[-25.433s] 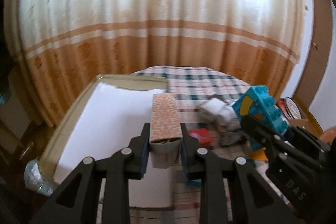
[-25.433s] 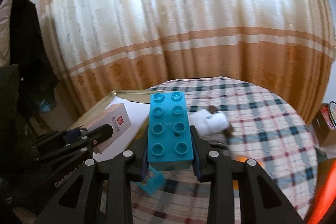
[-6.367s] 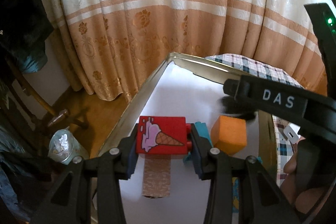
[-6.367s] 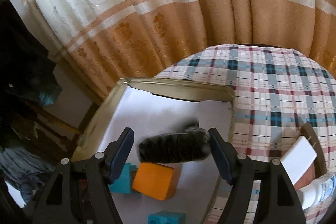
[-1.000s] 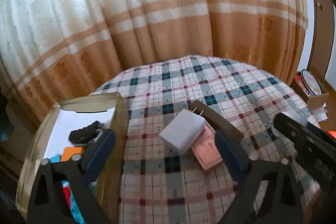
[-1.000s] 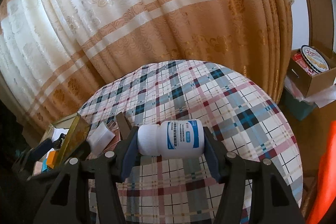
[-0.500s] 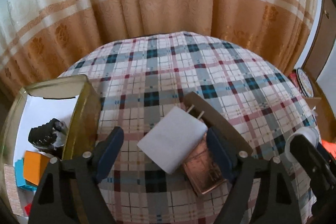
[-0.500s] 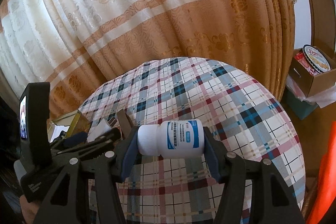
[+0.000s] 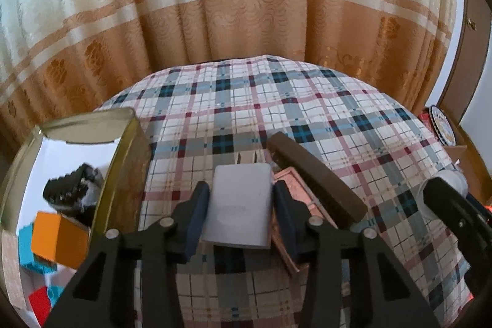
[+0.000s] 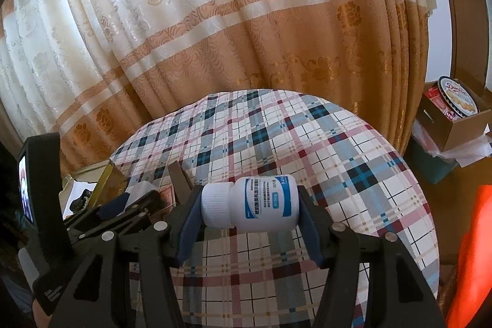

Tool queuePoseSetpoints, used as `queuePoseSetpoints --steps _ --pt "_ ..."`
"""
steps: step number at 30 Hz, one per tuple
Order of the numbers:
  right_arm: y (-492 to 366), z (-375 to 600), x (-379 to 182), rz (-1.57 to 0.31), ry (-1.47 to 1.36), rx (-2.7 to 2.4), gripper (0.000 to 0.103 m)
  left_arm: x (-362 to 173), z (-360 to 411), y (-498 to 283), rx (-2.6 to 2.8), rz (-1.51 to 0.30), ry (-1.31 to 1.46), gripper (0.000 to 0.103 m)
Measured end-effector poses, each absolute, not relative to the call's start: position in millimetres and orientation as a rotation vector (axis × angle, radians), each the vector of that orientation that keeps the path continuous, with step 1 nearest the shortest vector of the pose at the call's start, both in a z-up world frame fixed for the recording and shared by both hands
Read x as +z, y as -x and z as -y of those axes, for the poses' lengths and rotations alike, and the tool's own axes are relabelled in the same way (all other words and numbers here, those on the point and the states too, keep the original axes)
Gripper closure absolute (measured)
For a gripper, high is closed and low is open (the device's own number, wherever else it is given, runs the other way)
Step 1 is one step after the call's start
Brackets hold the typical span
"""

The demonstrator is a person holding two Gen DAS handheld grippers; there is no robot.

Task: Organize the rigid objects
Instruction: 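Grasp the white charger with the left tool while the right tool holds the bottle, then carry the white charger and white bottle over the tray box with both tools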

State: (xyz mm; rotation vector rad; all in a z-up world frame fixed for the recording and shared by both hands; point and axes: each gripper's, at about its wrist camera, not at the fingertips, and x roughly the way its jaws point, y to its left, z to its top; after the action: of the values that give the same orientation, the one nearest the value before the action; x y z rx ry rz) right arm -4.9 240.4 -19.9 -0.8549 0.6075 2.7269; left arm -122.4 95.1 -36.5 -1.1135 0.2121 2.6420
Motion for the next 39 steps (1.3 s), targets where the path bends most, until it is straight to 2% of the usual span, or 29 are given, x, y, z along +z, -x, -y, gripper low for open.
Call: queuePoseSetpoints --steps 17,24,39 --pt "-3.5 -228.8 -7.7 -0.489 0.762 2.716 0.043 -15.2 -55.8 63.0 2.623 0.047 0.951 0.063" --pt "-6.5 -226.0 -4.5 -0.456 0.729 2.717 0.043 -12.4 -48.5 45.3 2.598 0.076 0.917 0.063" --pt "-10.2 -219.7 -0.4 -0.402 0.69 2.722 0.043 5.5 -46.4 18.5 2.7 -0.052 0.82 0.063"
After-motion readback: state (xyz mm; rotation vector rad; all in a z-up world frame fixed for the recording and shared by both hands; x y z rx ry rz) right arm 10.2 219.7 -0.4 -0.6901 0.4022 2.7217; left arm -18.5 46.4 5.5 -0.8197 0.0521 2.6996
